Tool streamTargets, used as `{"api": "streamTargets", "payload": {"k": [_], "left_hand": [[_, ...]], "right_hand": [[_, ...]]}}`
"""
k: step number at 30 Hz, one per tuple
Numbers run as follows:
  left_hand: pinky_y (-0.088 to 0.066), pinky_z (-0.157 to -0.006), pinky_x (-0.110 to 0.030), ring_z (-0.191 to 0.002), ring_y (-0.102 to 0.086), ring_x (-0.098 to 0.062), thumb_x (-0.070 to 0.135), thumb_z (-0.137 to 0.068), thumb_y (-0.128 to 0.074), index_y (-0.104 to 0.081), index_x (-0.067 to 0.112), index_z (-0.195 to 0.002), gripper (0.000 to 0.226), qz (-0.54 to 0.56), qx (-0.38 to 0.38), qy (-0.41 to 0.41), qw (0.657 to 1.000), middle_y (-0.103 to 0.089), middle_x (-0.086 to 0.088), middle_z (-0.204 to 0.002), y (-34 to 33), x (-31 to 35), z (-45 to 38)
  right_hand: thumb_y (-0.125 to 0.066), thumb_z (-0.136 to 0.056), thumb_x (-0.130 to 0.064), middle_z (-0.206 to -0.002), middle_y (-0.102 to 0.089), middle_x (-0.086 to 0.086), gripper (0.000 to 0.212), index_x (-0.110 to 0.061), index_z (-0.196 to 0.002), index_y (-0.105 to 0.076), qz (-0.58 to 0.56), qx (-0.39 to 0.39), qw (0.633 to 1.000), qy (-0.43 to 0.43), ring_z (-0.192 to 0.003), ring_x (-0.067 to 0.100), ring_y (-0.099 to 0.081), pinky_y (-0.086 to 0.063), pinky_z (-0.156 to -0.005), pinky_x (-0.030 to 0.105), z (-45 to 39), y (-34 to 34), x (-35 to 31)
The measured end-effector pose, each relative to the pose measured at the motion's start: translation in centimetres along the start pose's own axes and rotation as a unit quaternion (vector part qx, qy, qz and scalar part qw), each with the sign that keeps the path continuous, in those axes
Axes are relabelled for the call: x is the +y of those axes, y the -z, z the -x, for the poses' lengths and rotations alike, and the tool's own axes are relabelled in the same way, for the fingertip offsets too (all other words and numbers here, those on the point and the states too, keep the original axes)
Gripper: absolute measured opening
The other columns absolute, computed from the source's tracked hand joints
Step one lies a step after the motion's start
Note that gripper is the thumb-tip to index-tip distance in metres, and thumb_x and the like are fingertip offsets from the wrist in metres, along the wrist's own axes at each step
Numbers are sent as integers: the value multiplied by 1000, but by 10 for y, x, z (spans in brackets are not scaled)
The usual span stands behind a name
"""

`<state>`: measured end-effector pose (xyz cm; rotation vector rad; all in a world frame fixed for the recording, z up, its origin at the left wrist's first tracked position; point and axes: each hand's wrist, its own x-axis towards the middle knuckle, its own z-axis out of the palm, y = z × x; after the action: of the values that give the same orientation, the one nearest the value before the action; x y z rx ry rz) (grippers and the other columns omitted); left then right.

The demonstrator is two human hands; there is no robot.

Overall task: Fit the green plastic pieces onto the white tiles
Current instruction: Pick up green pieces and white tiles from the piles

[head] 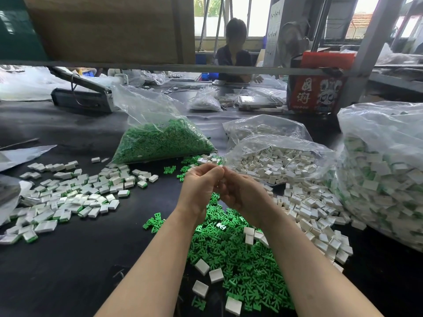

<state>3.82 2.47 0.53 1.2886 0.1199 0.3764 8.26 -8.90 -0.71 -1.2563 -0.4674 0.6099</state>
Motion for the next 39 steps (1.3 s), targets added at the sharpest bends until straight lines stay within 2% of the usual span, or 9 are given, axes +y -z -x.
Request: {"api": "streamTargets", "payload": {"k": [2, 9, 15, 19, 24, 25, 28, 33, 39], "left_hand": [[-45, -45, -20, -41, -48, -11, -6, -89, -52, -60, 8, -66, 29, 5, -3, 6, 1000, -54, 0, -48, 0, 0, 0], [-46, -47, -20, -42, -48, -12, -6, -90, -50, -59, 7, -66, 28, 9, -3, 18, 1000, -55, -1, -49, -1, 1, 2], [-47, -50, -20, -45, -50, -10, -4, -92, -49, -58, 5, -71, 25, 12, -20, 22, 999, -55, 0, -54, 1, 7, 3], [-45, -49, -17, -49, -54, -8, -1, -92, -54, -63, 5, -76, 19, -1, -42, 11, 999, -61, 0, -59, 4, 10, 2], [-45, -51, -15, -58, -59, -5, 10, -82, -69, -73, 9, -83, 5, 15, -58, 30, 998, -70, 1, -71, 9, 9, 2], [-45, -51, -14, -59, -59, -5, 14, -78, -71, -75, 11, -81, 6, 15, -62, 33, 997, -71, 0, -72, 10, 9, 2], [-45, -52, -14, -61, -59, -5, 22, -69, -73, -79, 17, -74, 9, 13, -77, 40, 996, -72, 1, -73, 12, 9, 2], [-44, -57, -17, -66, -59, -6, 25, -67, -73, -80, 20, -75, 11, 6, -80, 46, 996, -72, 0, -76, 14, 8, 1], [-47, -62, -21, -74, -66, -9, 29, -71, -74, -74, 16, -82, 17, -17, -51, 71, 996, -74, 0, -81, 18, 6, -3]], "right_hand": [[-63, -84, -46, -64, -50, -1, 42, -6, -94, -59, 1, 6, 1000, 4, -51, 7, -43, -33, -43, 14, 0, -1, 0], [-62, -86, -43, -58, -46, -3, 33, -12, -77, -58, 0, 11, 1000, 14, -45, 5, -38, -31, -40, 13, 1, -1, 1], [-55, -86, -55, -51, -39, -5, 44, -16, -65, -51, 27, 19, 999, 43, -41, 6, -31, -26, -38, 16, -2, -6, 3], [-36, -98, -56, -57, -41, -1, 51, -15, -74, -53, -15, -20, 1000, 18, -41, 8, -35, -28, -36, 17, -4, -3, 1], [-32, -103, -42, -56, -37, -3, 38, -11, -99, -53, -56, -16, 998, 9, -40, 9, -30, -24, -34, 19, -6, 2, 1], [-31, -104, -41, -55, -36, -3, 37, -10, -98, -52, -61, -17, 998, 8, -40, 9, -28, -23, -33, 19, -6, 2, 1], [-31, -104, -40, -52, -33, -3, 44, -15, -73, -50, -59, -6, 998, 8, -38, 10, -26, -20, -33, 18, -5, 1, 0], [-29, -105, -40, -52, -31, -3, 46, -16, -71, -47, -22, -2, 1000, 16, -39, 11, -24, -11, -39, 26, -2, 0, -3], [-31, -104, -46, -51, -41, -3, 52, -13, -71, -53, 89, 41, 995, 13, -39, 9, -32, -24, -36, 20, 0, 1, -6]]}}
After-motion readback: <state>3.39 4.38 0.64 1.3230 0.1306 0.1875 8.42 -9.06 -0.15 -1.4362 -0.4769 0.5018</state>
